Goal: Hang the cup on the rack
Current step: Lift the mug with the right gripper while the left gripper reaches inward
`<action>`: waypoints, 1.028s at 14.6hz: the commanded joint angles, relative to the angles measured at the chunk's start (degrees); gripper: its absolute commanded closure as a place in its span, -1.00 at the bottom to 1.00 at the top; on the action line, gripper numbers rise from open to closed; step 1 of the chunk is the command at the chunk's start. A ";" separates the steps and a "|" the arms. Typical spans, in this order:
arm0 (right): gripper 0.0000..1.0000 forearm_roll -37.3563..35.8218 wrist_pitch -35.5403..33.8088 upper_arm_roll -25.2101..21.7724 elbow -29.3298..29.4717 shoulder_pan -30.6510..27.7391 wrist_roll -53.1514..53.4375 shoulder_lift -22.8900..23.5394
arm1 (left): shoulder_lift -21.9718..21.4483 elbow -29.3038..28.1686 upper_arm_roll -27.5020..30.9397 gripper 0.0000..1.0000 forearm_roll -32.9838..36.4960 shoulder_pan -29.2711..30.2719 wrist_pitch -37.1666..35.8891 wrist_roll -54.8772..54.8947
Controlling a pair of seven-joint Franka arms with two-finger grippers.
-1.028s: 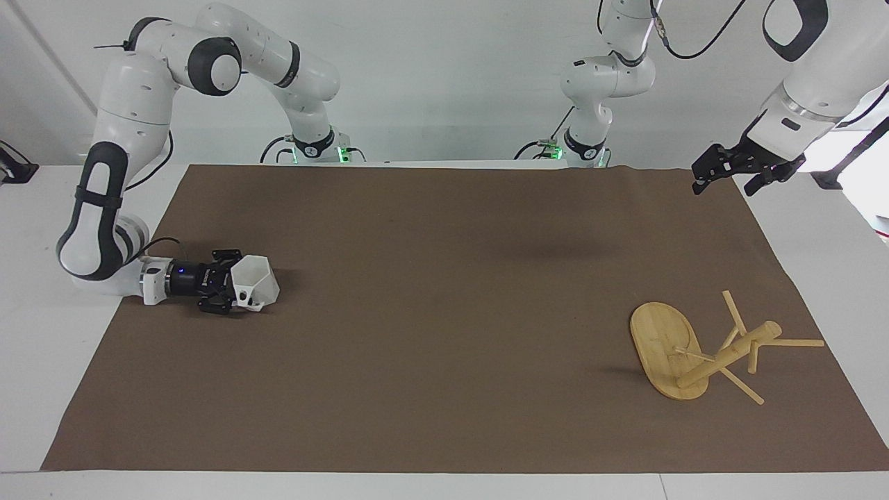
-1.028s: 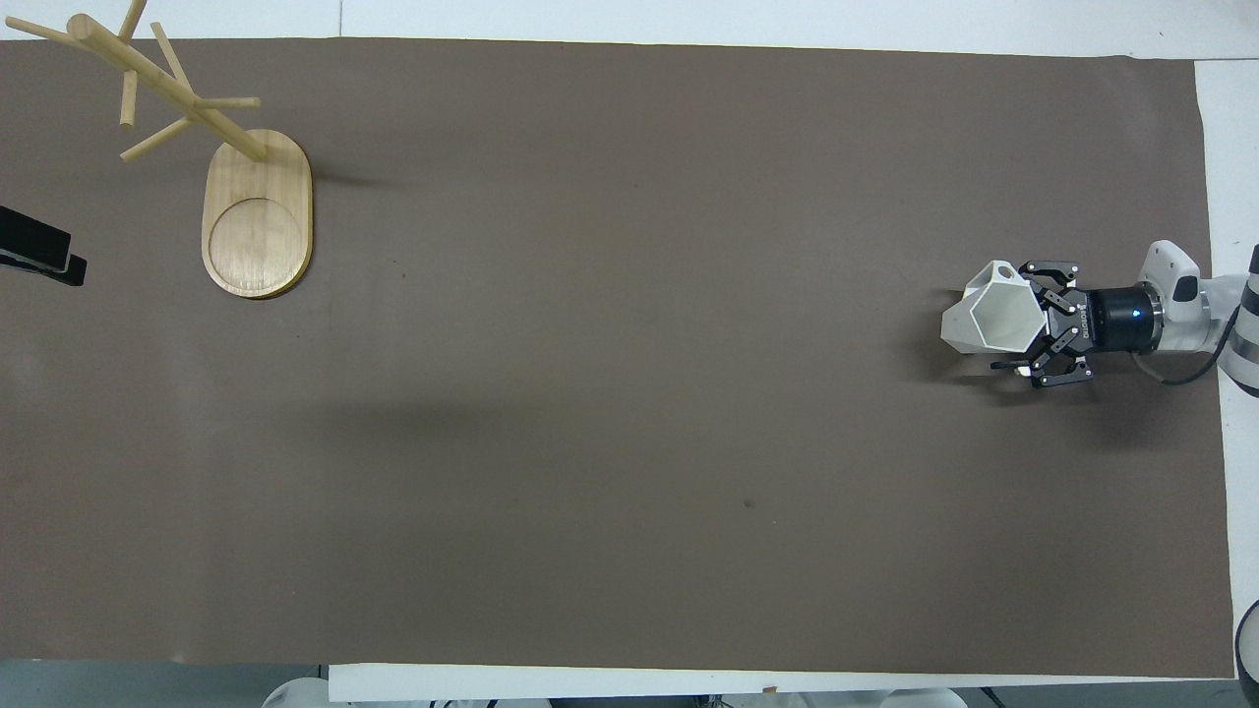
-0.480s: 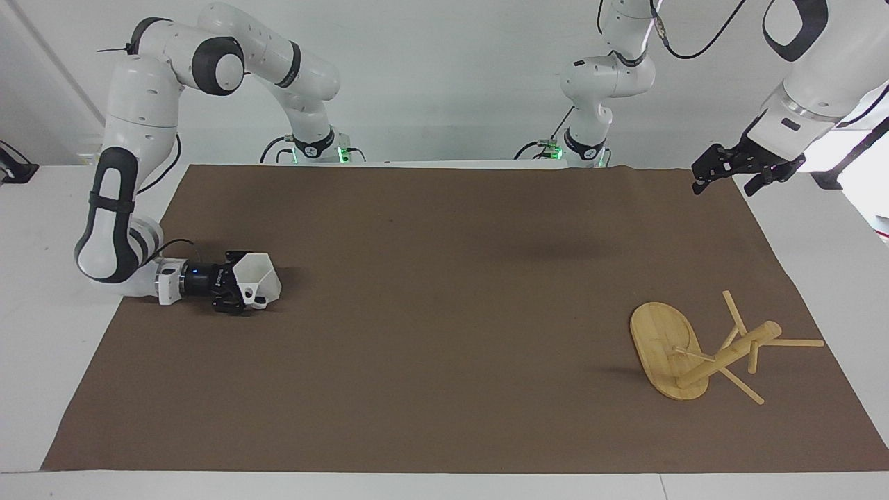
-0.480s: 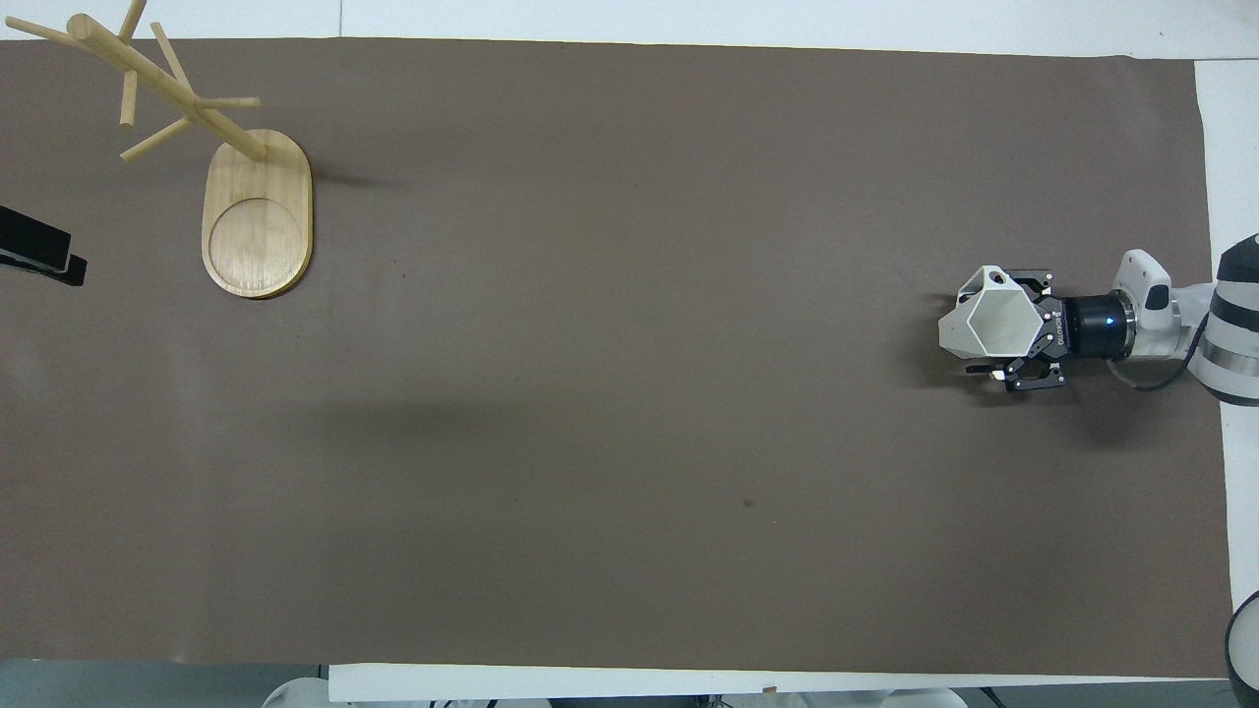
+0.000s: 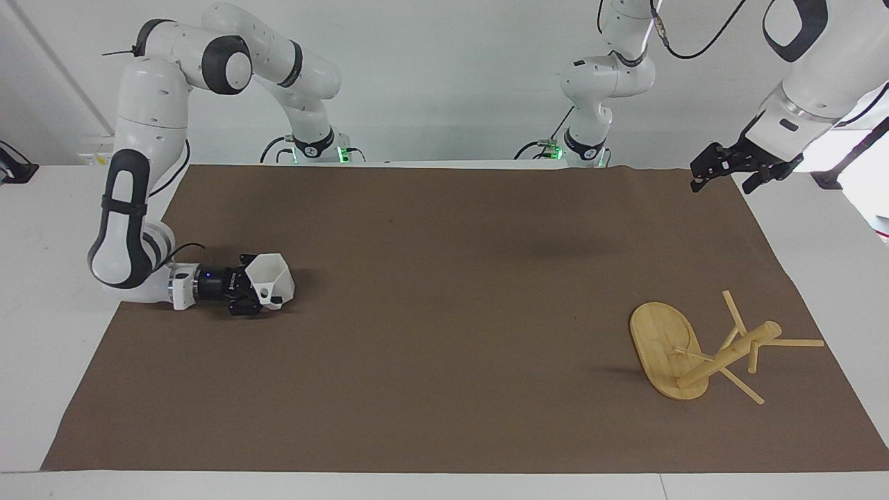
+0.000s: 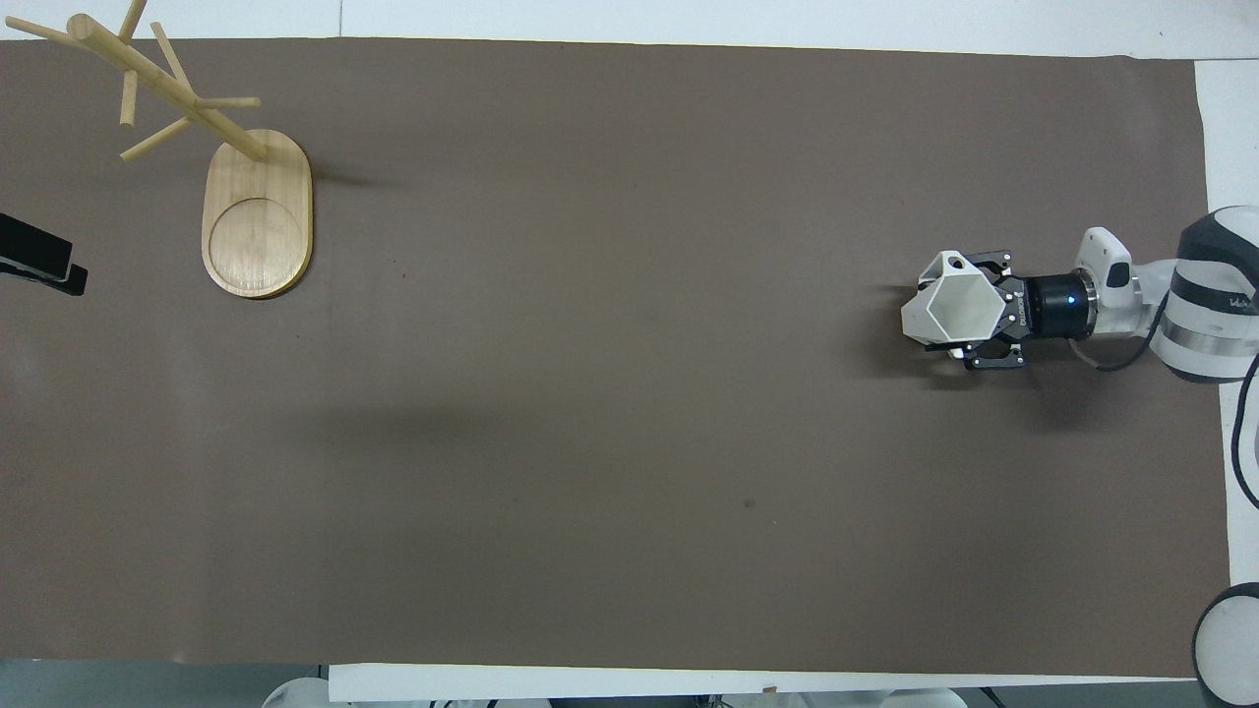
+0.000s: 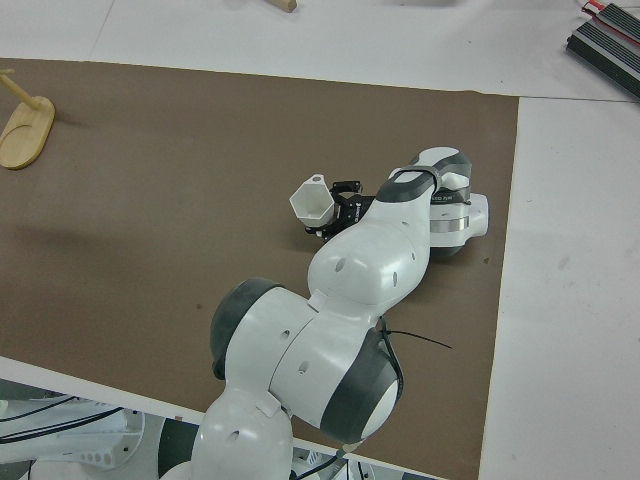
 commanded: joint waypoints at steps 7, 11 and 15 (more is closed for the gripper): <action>0.71 27.77 22.25 0.05 -4.38 25.80 11.96 -6.92 | -1.01 -1.15 -0.04 -0.99 0.86 -0.44 0.60 -12.36; 0.70 38.08 30.52 -0.03 -3.07 37.24 15.83 -7.18 | -1.36 -3.08 -0.30 -0.99 0.77 -2.90 5.85 -18.00; 0.77 37.29 34.03 -0.21 -0.60 43.31 13.56 -8.41 | -1.89 -5.02 -0.48 -0.99 0.33 -6.50 10.62 -25.65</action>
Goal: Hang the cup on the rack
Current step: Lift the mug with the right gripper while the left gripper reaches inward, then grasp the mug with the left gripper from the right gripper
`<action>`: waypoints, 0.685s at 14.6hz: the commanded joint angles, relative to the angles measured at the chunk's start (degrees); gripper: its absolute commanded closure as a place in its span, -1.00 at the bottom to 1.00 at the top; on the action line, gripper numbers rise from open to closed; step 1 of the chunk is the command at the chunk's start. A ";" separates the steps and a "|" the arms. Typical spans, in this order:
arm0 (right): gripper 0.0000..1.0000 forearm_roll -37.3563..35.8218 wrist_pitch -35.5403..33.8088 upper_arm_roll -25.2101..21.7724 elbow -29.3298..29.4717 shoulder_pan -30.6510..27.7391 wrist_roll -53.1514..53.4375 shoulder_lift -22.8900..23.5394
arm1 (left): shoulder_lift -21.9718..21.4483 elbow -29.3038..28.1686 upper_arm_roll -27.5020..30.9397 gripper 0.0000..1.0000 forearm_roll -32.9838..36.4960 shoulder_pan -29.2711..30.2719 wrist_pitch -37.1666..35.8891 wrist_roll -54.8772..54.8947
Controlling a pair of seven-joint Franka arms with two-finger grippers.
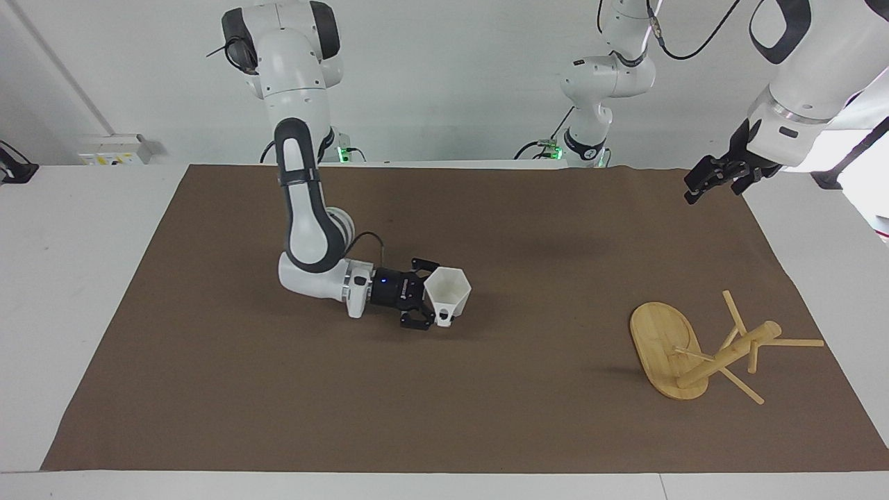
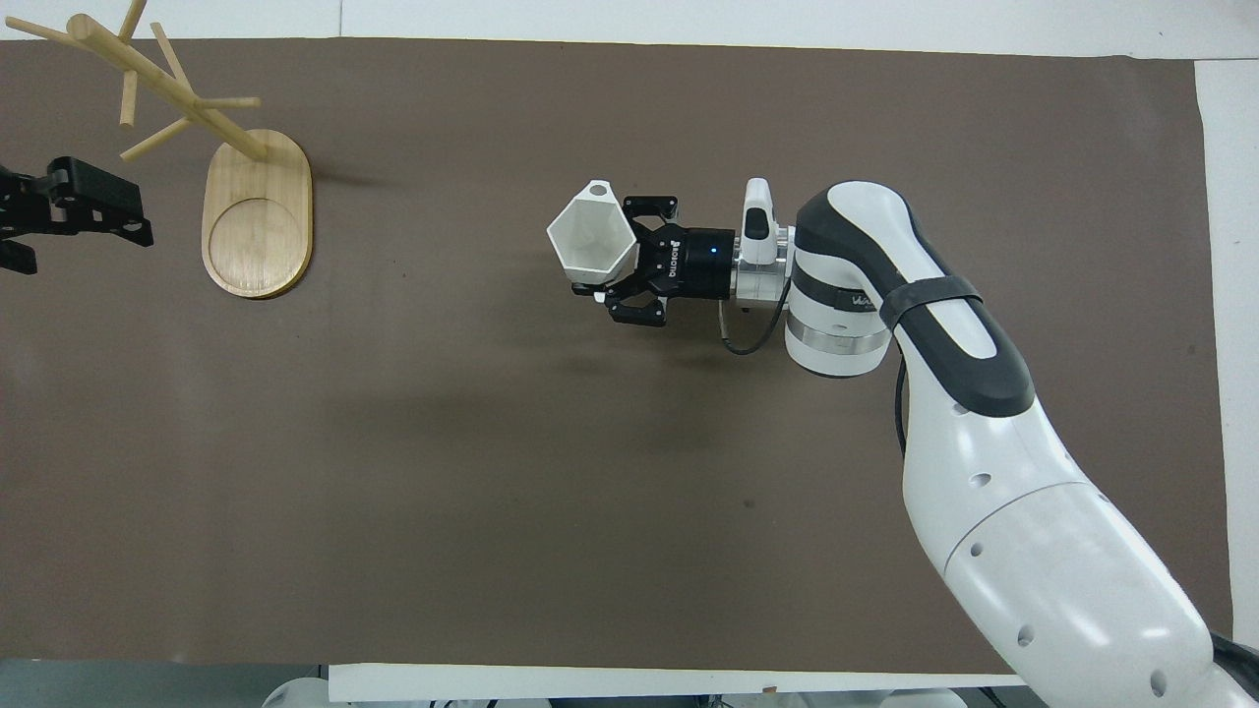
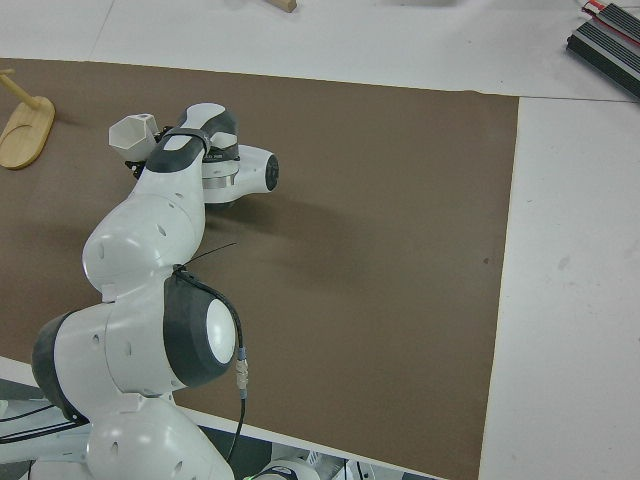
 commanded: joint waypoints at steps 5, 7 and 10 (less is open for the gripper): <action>0.77 3.11 12.37 -0.29 0.55 9.78 -1.22 -4.17 | -1.30 -5.99 0.26 -0.99 0.34 -8.66 9.06 -11.24; 0.77 5.74 14.14 -0.21 0.55 11.63 -2.45 -4.44 | -1.30 -7.04 0.18 -0.99 0.34 -10.94 10.55 -10.64; 0.77 9.96 17.99 -0.21 0.64 14.70 -5.17 -4.35 | -1.39 -9.59 0.18 -0.99 0.34 -15.25 14.85 -10.63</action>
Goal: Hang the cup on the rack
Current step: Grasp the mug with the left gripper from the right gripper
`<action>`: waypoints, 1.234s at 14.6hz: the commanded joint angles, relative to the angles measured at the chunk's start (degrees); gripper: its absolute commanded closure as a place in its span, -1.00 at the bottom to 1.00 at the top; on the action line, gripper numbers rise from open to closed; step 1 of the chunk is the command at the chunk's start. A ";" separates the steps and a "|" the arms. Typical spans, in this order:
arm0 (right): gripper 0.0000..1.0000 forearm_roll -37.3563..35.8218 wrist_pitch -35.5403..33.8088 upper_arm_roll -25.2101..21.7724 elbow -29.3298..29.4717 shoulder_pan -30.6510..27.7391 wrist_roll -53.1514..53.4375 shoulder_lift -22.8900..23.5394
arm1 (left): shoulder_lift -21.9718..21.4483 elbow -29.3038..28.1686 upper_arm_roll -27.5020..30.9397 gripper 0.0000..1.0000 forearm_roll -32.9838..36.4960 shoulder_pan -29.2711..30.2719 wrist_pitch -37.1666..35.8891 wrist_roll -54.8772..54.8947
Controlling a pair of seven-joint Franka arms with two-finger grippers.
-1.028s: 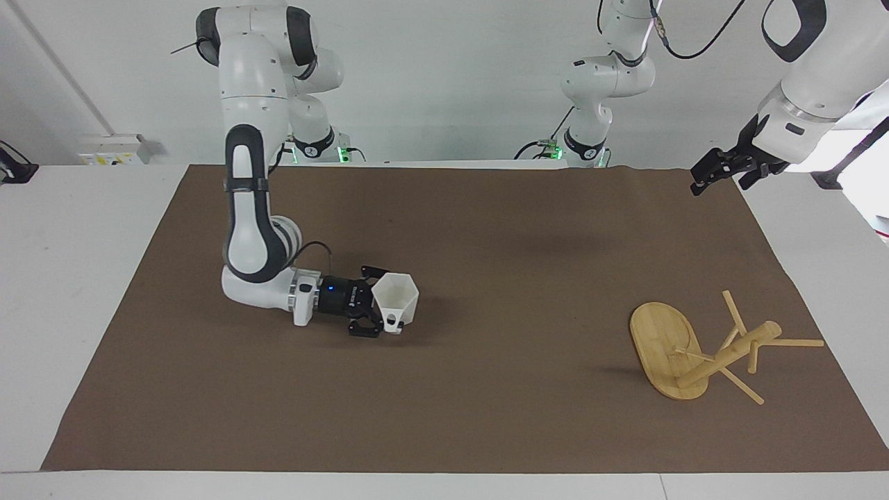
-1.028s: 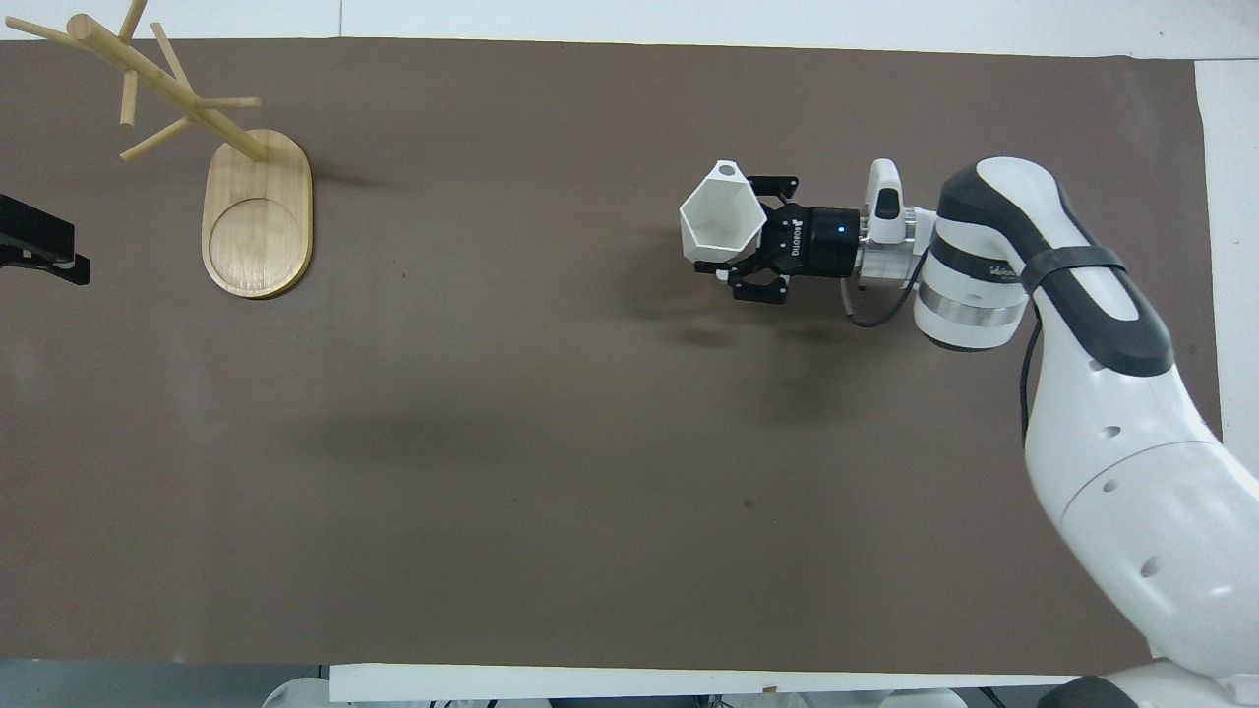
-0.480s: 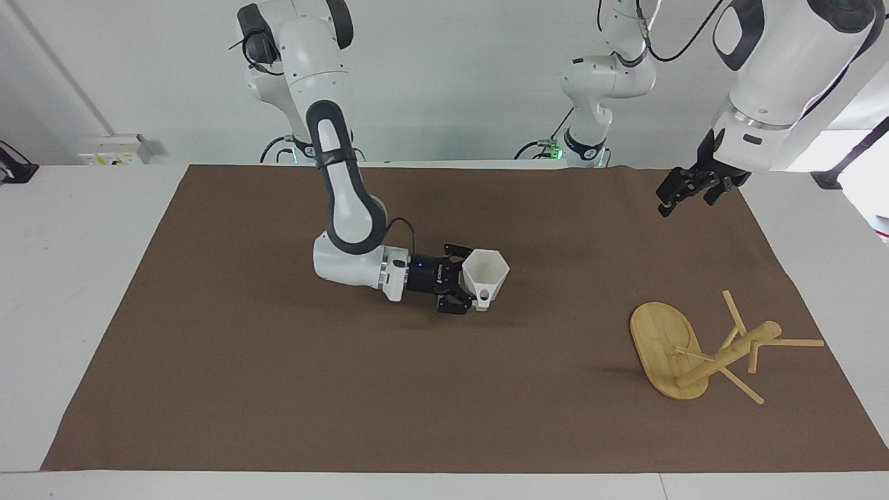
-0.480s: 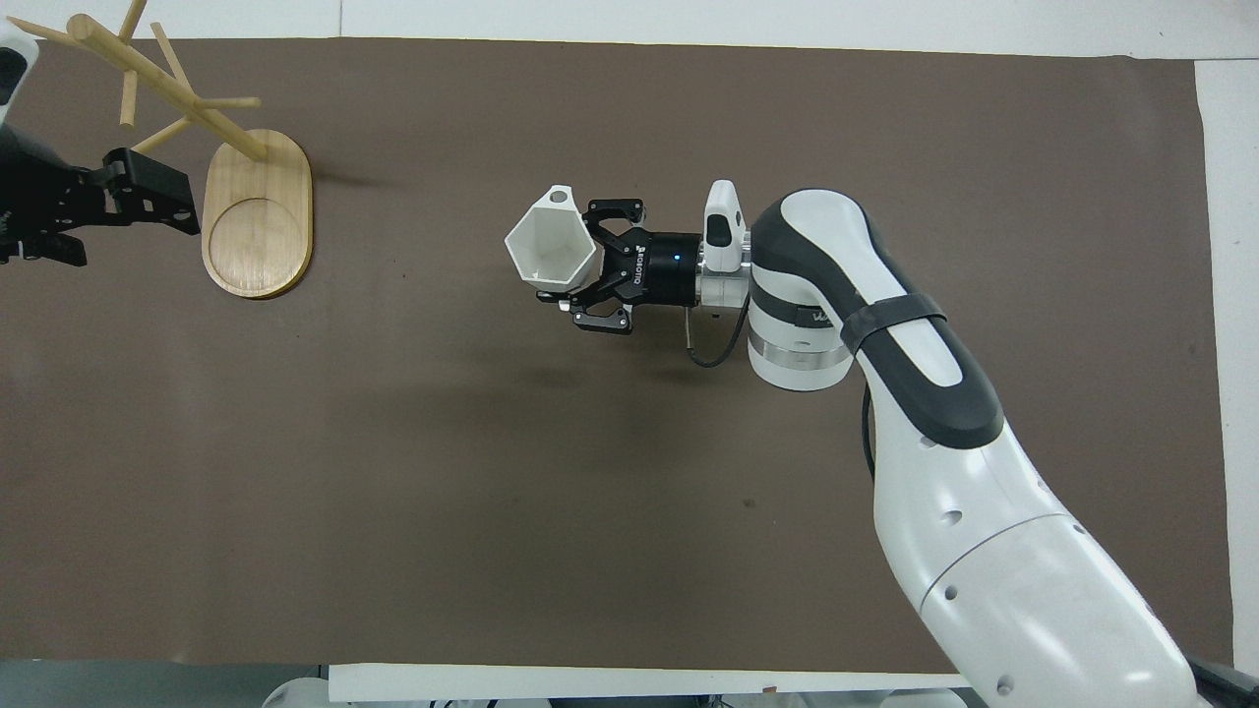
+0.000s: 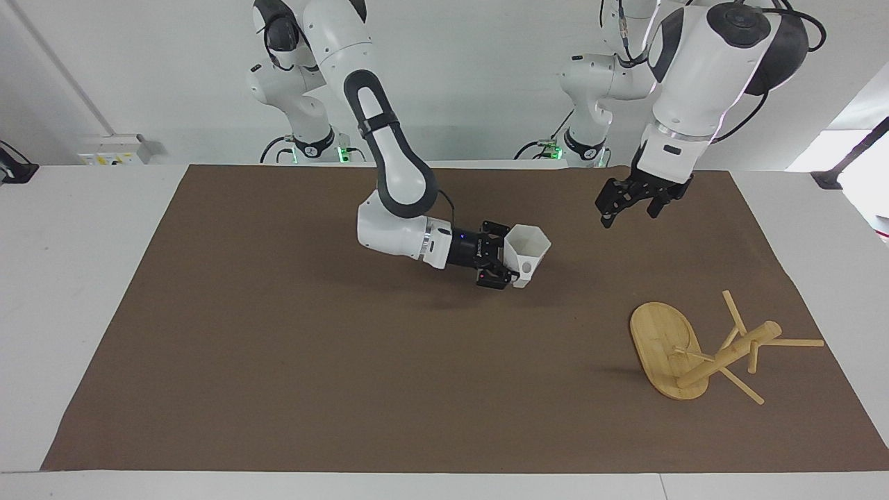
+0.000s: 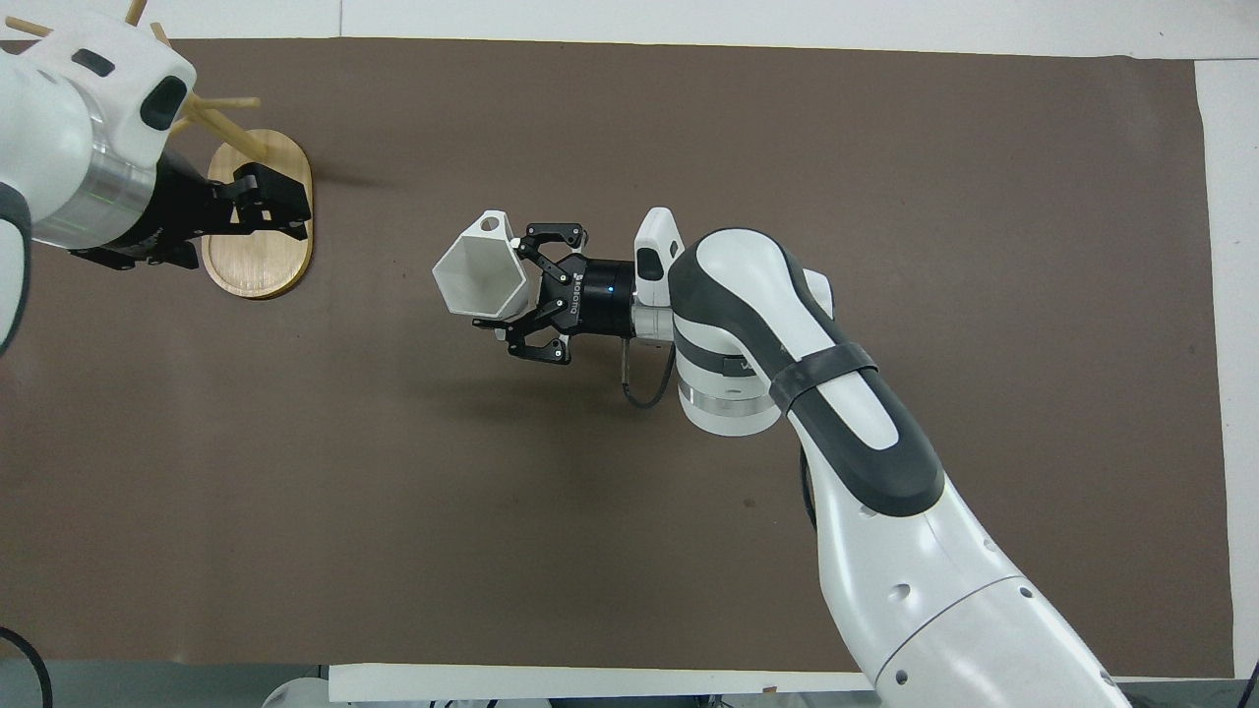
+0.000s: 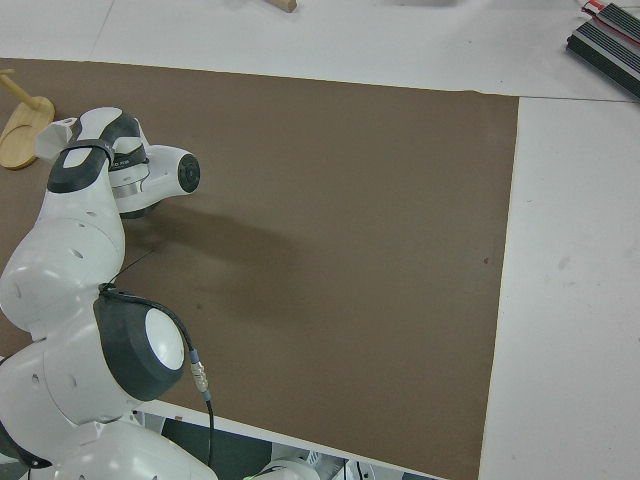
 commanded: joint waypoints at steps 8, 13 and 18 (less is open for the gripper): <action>0.76 4.29 4.81 -0.20 -0.01 2.76 -2.60 -1.26 | -0.04 -9.46 0.55 -0.96 0.27 -6.31 8.11 0.93; 0.76 4.20 5.07 -0.29 -0.28 2.76 -2.78 -1.26 | 0.66 -11.06 0.46 -0.25 -0.08 -6.40 11.62 0.59; 0.76 4.29 5.51 -0.20 -0.19 2.67 -2.69 -1.26 | 0.57 -11.85 0.46 1.00 -1.57 -7.63 13.38 -1.08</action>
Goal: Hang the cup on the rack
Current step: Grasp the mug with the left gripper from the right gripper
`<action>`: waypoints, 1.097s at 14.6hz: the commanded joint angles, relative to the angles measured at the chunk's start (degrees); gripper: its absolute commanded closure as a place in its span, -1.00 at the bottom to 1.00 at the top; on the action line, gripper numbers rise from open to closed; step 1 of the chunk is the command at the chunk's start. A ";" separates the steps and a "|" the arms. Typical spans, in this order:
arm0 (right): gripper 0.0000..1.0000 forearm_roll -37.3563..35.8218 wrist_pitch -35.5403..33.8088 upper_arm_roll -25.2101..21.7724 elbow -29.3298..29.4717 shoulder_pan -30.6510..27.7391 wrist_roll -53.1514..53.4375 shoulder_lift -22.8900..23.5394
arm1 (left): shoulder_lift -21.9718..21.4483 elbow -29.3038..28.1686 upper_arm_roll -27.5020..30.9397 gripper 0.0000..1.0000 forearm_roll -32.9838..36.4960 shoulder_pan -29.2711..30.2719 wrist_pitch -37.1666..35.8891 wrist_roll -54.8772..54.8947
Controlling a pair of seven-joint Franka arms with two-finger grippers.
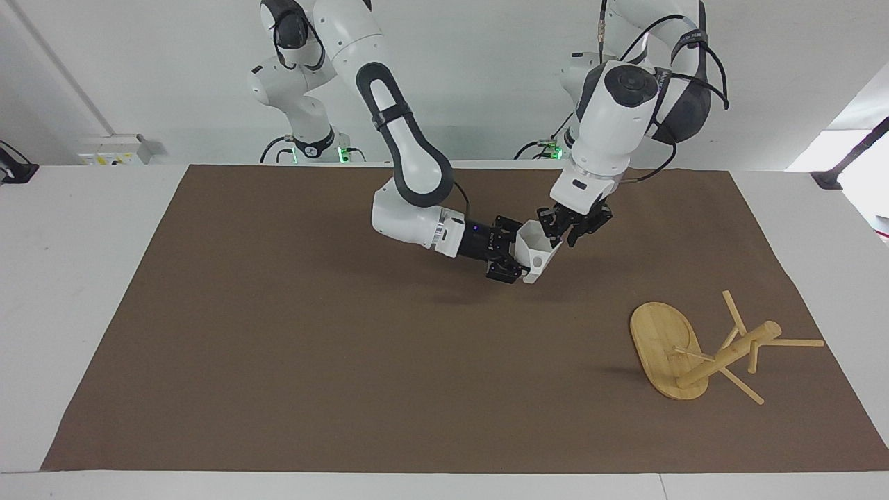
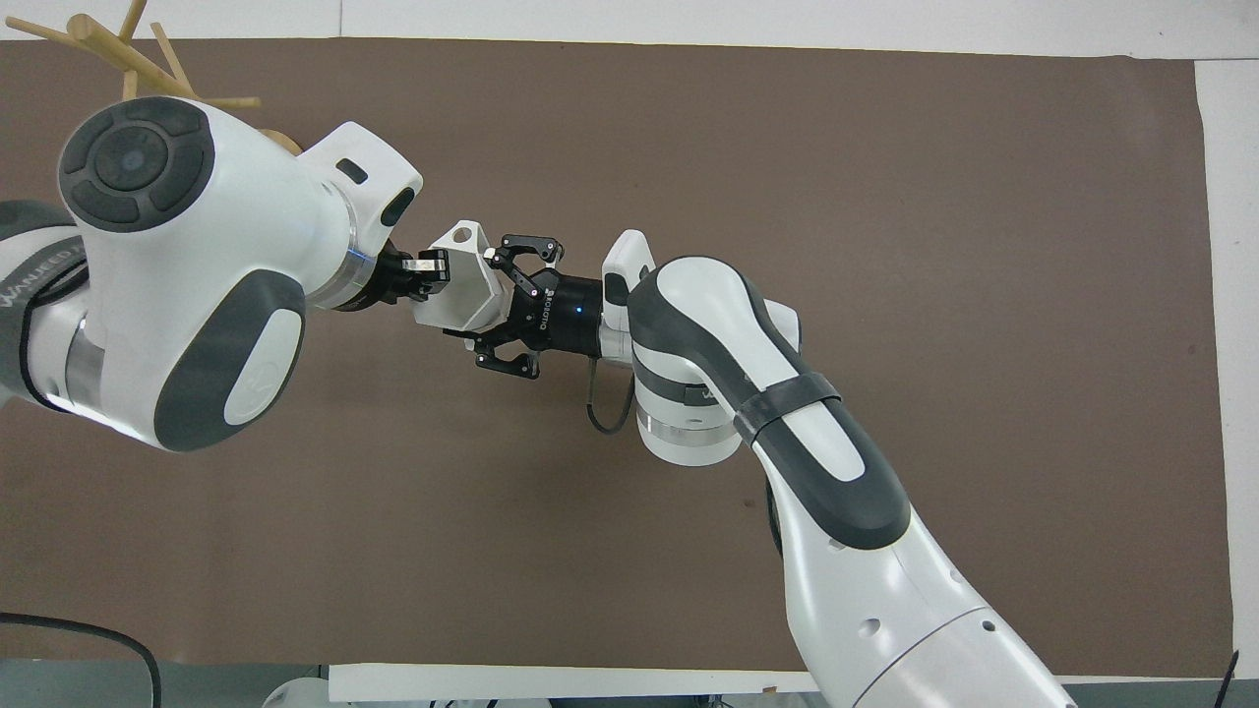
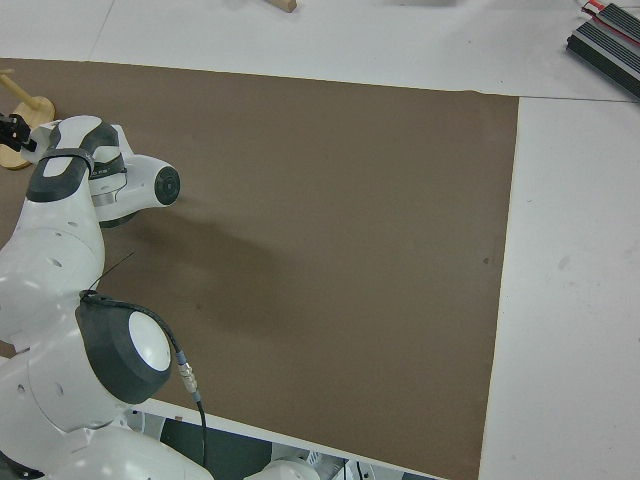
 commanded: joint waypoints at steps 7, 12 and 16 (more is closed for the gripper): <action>-1.00 5.11 1.02 -0.09 -1.04 -0.03 -1.03 -1.07 | -0.63 -1.04 0.69 1.00 -0.45 -0.99 3.77 -3.41; -1.00 5.39 0.31 -0.17 -4.10 -1.61 -1.38 -2.91 | -0.54 -1.04 0.69 1.00 -0.45 -0.99 4.12 -3.77; -1.00 4.42 -0.82 -0.35 -14.73 -5.30 -1.56 -11.70 | 0.42 0.53 0.87 1.00 -0.45 -0.29 4.74 -4.38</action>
